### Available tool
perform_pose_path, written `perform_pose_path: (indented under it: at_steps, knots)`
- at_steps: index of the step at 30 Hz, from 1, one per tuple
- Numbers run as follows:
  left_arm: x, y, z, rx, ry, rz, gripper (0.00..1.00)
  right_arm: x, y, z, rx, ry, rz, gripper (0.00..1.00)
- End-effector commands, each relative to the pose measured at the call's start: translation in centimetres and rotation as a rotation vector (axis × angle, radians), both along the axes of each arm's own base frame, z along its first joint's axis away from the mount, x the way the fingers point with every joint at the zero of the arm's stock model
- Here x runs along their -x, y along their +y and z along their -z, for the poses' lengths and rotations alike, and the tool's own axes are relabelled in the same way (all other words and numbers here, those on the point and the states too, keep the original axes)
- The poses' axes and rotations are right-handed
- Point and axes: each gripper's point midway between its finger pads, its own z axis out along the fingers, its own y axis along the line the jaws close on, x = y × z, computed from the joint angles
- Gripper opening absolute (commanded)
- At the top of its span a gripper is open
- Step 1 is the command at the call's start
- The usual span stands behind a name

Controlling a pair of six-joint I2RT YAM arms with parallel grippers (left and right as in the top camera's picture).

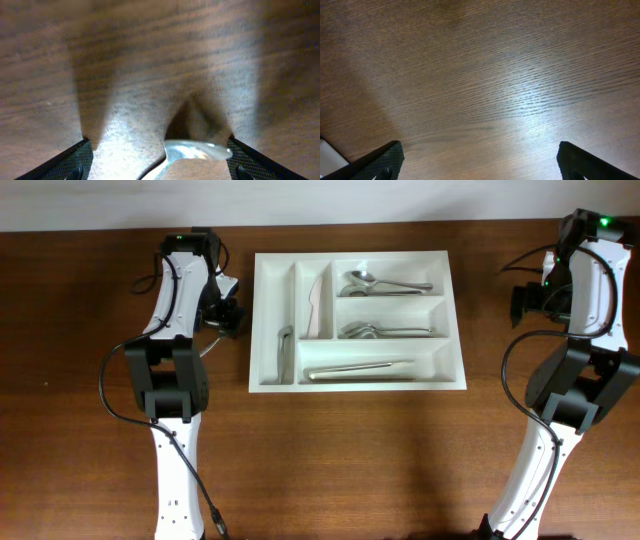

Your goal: Pack container

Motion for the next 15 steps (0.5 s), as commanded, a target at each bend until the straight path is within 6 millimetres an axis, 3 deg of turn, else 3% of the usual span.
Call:
perform_pose_path:
  at_steps: [1, 10, 13, 15]
  knots:
    - [-0.95, 0.17, -0.76, -0.010, -0.053, -0.016, 0.87, -0.01, -0.31, -1.90, 0.023, -0.039, 0.004, 0.99]
    - [-1.45, 0.20, -0.75, -0.012, -0.073, -0.016, 0.86, 0.00, -0.31, -1.89, 0.023, -0.038, 0.004, 0.99]
    - [-1.46, 0.23, -0.76, -0.014, -0.074, -0.016, 0.72, -0.01, -0.31, -1.90, 0.023, -0.039, 0.004, 0.99]
    - [-1.47, 0.23, -0.76, -0.014, -0.074, -0.016, 0.56, -0.01, -0.31, -1.89, 0.023, -0.039, 0.004, 0.99]
